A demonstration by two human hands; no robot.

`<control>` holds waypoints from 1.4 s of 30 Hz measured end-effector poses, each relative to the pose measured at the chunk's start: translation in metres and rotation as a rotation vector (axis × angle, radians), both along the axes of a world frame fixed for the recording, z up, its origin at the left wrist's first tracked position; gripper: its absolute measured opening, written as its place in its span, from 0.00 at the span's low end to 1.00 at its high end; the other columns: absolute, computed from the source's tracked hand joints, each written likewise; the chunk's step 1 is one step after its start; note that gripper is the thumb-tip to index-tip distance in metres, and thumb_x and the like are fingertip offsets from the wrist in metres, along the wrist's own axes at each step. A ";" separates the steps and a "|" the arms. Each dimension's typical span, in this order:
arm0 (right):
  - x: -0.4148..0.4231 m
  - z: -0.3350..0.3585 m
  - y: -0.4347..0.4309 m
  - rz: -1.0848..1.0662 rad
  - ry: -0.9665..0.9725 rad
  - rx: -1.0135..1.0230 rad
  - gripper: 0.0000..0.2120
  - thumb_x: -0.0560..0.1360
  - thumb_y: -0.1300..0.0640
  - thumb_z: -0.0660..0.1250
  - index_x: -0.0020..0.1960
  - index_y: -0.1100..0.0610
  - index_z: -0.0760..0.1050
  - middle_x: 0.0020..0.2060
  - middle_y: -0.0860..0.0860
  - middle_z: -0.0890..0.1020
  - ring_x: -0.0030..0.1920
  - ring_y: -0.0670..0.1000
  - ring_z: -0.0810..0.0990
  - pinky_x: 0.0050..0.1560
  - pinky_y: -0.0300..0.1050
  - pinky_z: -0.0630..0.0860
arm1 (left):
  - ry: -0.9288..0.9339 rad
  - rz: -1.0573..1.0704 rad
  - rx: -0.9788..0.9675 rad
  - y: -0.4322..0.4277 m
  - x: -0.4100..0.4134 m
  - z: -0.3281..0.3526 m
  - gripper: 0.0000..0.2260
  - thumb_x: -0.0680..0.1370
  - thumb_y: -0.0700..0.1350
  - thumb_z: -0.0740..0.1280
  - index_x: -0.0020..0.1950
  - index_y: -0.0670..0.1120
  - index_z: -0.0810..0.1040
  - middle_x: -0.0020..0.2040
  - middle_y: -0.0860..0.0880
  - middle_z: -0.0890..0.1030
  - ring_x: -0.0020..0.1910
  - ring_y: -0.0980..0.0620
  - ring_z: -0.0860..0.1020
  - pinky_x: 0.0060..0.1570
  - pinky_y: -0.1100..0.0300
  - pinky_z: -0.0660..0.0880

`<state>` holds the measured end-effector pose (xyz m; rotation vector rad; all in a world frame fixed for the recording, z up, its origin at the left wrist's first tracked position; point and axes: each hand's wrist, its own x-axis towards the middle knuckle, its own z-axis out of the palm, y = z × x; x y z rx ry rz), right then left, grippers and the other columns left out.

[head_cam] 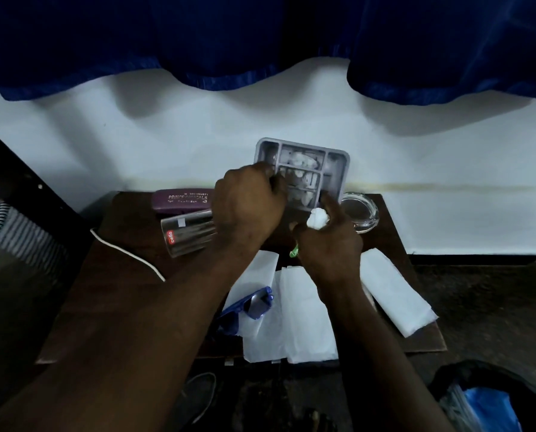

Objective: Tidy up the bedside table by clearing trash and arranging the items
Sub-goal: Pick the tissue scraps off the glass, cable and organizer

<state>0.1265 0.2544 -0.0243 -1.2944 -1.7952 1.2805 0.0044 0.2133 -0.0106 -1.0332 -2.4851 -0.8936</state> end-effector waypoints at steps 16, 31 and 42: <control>0.012 0.008 0.009 -0.141 0.077 -0.014 0.08 0.65 0.54 0.73 0.32 0.49 0.75 0.27 0.44 0.78 0.34 0.52 0.79 0.41 0.55 0.84 | -1.189 -0.095 0.494 -0.046 0.005 -0.007 0.22 0.66 0.69 0.76 0.40 0.51 0.78 0.36 0.54 0.77 0.39 0.51 0.76 0.43 0.52 0.77; 0.017 0.012 0.004 -0.064 -0.104 0.266 0.10 0.72 0.57 0.72 0.52 0.53 0.78 0.39 0.46 0.81 0.45 0.55 0.83 0.50 0.49 0.81 | -1.511 -0.143 0.537 -0.031 0.010 -0.006 0.04 0.73 0.47 0.74 0.45 0.50 0.81 0.47 0.46 0.74 0.49 0.45 0.71 0.47 0.51 0.67; 0.014 0.008 0.000 0.269 -0.204 0.629 0.30 0.70 0.50 0.72 0.72 0.49 0.77 0.73 0.46 0.77 0.66 0.51 0.80 0.59 0.41 0.75 | -1.399 -0.183 0.523 -0.021 0.016 -0.011 0.19 0.69 0.51 0.76 0.55 0.41 0.82 0.41 0.45 0.84 0.40 0.45 0.82 0.40 0.54 0.76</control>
